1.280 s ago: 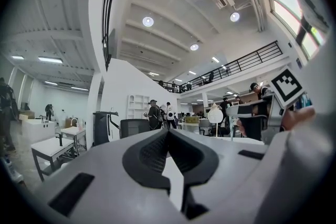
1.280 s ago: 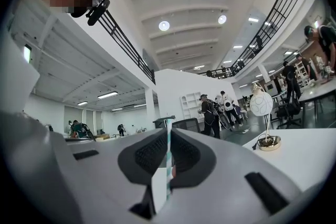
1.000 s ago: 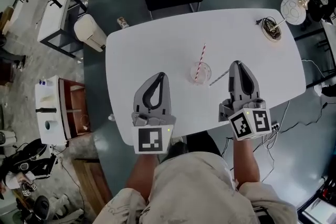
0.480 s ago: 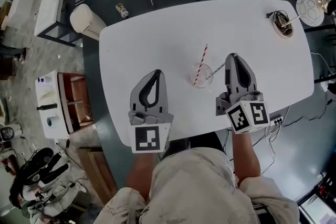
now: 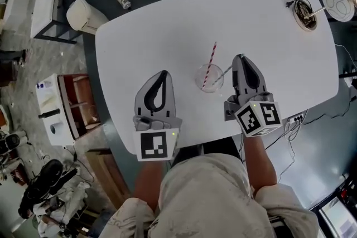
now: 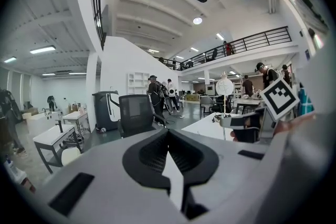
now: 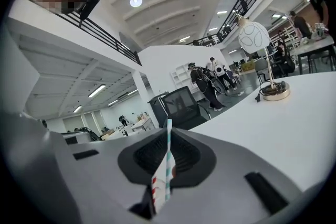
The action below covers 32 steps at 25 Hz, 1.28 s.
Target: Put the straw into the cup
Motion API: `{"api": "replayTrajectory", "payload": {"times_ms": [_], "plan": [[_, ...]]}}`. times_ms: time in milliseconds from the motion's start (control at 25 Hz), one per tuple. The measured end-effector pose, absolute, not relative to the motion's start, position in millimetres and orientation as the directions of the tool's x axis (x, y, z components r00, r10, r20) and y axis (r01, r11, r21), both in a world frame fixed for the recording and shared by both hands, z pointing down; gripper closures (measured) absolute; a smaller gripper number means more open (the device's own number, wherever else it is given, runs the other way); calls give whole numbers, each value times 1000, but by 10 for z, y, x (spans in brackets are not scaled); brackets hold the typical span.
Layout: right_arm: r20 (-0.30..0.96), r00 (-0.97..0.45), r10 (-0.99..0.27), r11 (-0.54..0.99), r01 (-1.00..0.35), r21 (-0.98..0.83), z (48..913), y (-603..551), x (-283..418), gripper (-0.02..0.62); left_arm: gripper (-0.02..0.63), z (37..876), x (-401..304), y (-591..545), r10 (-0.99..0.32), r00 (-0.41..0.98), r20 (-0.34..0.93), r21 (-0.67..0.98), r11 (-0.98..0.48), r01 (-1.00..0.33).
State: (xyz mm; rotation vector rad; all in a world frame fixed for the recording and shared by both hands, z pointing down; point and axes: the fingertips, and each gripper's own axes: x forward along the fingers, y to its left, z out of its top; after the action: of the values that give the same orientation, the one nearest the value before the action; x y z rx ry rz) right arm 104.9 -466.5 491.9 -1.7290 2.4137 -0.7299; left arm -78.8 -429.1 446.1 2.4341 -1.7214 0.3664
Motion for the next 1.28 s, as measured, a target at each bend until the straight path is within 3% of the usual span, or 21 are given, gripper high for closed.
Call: {"api": "replayTrajectory", "payload": {"times_ms": [760, 1000, 1280], "plan": [[254, -398, -881, 250, -850, -464, 5282, -4659, 991, 574, 603, 4609, -707, -4341, -899, 309, 310, -30, -334, -942], [259, -405, -877, 246, -841, -482, 5308, -4640, 1018, 506, 603, 4577, -697, -4317, -902, 311, 299, -31, -335, -942], [247, -403, -881, 252, -843, -475, 5221, -4626, 1064, 495, 603, 4507, -687, -4266, -906, 311, 287, -33, -334, -942]]}}
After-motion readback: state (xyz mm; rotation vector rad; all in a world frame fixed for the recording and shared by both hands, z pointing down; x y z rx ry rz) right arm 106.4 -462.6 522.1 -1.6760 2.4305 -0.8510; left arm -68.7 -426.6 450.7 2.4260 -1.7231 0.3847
